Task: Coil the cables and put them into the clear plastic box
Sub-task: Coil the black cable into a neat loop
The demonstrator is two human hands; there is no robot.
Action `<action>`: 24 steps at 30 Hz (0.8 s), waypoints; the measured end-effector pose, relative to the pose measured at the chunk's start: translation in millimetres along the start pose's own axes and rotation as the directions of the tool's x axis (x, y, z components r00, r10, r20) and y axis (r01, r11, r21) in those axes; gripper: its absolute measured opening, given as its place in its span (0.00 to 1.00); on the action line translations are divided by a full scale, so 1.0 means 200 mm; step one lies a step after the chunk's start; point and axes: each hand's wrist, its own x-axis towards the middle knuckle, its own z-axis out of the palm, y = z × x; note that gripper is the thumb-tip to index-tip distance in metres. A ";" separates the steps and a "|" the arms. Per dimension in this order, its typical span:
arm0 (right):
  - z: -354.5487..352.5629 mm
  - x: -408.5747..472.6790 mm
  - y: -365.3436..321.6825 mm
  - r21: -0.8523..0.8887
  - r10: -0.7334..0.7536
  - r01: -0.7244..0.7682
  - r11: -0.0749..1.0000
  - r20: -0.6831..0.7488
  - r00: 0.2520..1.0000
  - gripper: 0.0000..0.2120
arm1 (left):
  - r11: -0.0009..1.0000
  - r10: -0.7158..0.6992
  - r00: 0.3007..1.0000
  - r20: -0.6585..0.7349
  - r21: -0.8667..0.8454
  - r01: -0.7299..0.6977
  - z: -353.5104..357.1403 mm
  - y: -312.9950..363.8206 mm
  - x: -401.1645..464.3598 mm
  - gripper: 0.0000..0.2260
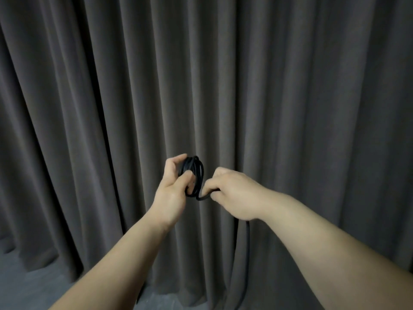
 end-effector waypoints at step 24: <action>0.01 -0.01 0.00 0.587 0.224 0.113 0.802 -0.472 0.853 0.18 | 0.975 -0.066 0.990 0.124 -0.203 0.090 0.09 0.02 -0.08 0.11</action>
